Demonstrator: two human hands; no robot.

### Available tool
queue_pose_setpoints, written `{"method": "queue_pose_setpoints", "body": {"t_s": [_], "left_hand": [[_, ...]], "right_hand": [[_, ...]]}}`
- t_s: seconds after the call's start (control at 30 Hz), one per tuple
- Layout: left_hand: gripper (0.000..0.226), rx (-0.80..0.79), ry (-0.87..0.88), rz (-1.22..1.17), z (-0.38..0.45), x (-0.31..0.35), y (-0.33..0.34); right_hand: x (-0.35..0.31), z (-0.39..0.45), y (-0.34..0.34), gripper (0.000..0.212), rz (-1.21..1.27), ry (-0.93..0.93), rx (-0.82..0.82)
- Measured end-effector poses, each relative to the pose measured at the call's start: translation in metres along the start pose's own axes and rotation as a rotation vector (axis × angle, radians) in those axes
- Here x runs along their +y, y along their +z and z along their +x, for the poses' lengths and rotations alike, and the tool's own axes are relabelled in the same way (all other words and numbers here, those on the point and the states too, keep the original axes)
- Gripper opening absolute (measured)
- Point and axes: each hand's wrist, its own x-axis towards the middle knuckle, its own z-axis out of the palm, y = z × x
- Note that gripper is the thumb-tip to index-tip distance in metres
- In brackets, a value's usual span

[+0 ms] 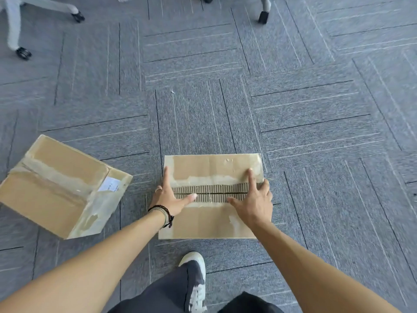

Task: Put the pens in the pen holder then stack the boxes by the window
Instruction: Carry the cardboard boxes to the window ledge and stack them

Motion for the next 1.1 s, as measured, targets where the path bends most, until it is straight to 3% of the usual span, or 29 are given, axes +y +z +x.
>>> {"method": "queue_pose_setpoints", "body": {"t_s": [0.2,0.5,0.7,0.9,1.1], "left_hand": [[0.122,0.000,0.035,0.017,-0.063,0.047,-0.065],[0.126,-0.049,0.078,0.113,-0.224,0.190,-0.192],[0.121,-0.082,0.161,0.084,-0.339,0.280,-0.250],[0.120,-0.116,0.272,0.061,-0.415,0.342,-0.269],[0.124,-0.200,0.466,0.208,-0.453,0.413,-0.256]], "right_hand": [[-0.026,-0.055,-0.084,0.115,0.023,-0.005,0.033],[-0.048,-0.189,-0.302,0.116,0.081,0.094,0.036],[-0.047,-0.279,-0.423,0.120,0.249,0.136,0.078],[-0.028,-0.346,-0.496,0.120,0.337,0.196,0.180],[0.002,-0.406,-0.544,0.116,0.444,0.361,0.347]]}}
